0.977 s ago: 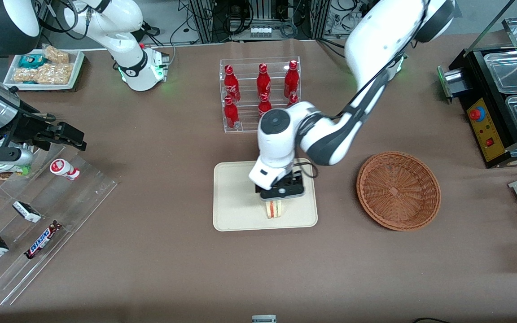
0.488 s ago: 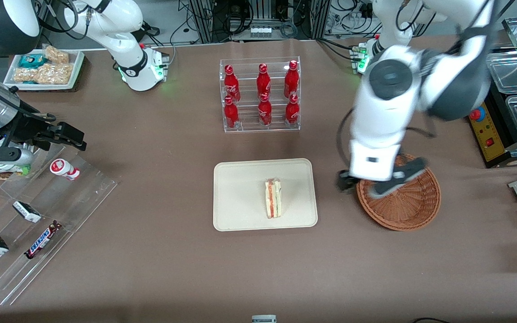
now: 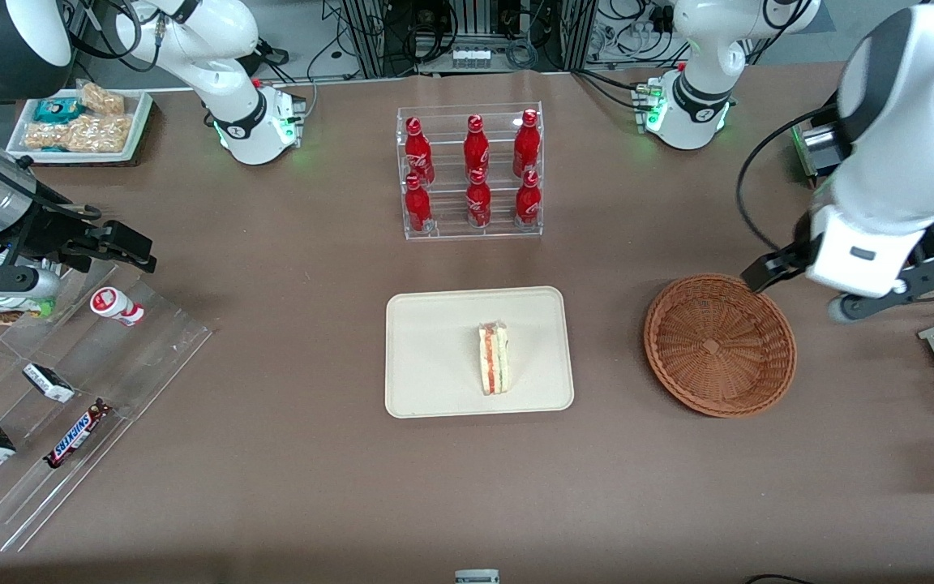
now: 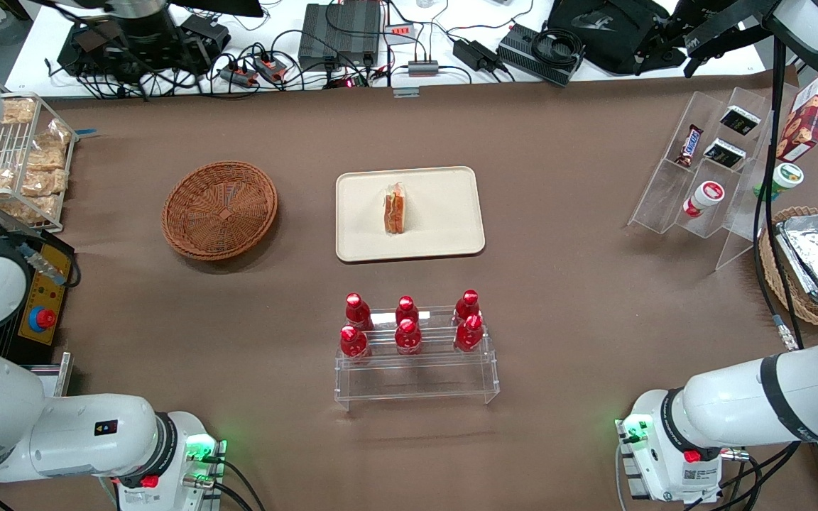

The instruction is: Place sandwich from basket to tray

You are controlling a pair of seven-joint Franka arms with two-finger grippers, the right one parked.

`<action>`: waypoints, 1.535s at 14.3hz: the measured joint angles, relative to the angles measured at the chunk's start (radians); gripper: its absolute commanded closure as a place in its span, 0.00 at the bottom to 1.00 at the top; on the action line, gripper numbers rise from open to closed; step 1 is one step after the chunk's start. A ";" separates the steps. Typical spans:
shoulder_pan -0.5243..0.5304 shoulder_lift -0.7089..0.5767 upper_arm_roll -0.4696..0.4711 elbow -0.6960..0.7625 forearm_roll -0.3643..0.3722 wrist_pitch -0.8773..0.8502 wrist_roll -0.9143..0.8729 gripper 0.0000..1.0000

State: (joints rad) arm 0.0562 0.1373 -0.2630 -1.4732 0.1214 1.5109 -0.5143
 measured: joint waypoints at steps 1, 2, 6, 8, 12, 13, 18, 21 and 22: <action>-0.002 -0.023 0.045 -0.018 -0.033 -0.006 0.072 0.00; -0.005 -0.043 0.098 -0.029 -0.066 -0.021 0.155 0.00; -0.049 -0.081 0.302 -0.040 -0.134 -0.060 0.403 0.00; -0.069 -0.081 0.311 -0.040 -0.134 -0.048 0.416 0.00; -0.101 -0.085 0.297 -0.041 -0.065 0.024 0.416 0.00; -0.103 -0.093 0.290 -0.045 -0.058 0.024 0.416 0.00; -0.098 -0.128 0.292 -0.062 -0.087 0.027 0.416 0.00; -0.092 -0.129 0.296 -0.061 -0.087 0.028 0.421 0.00; -0.092 -0.129 0.300 -0.061 -0.087 0.021 0.444 0.00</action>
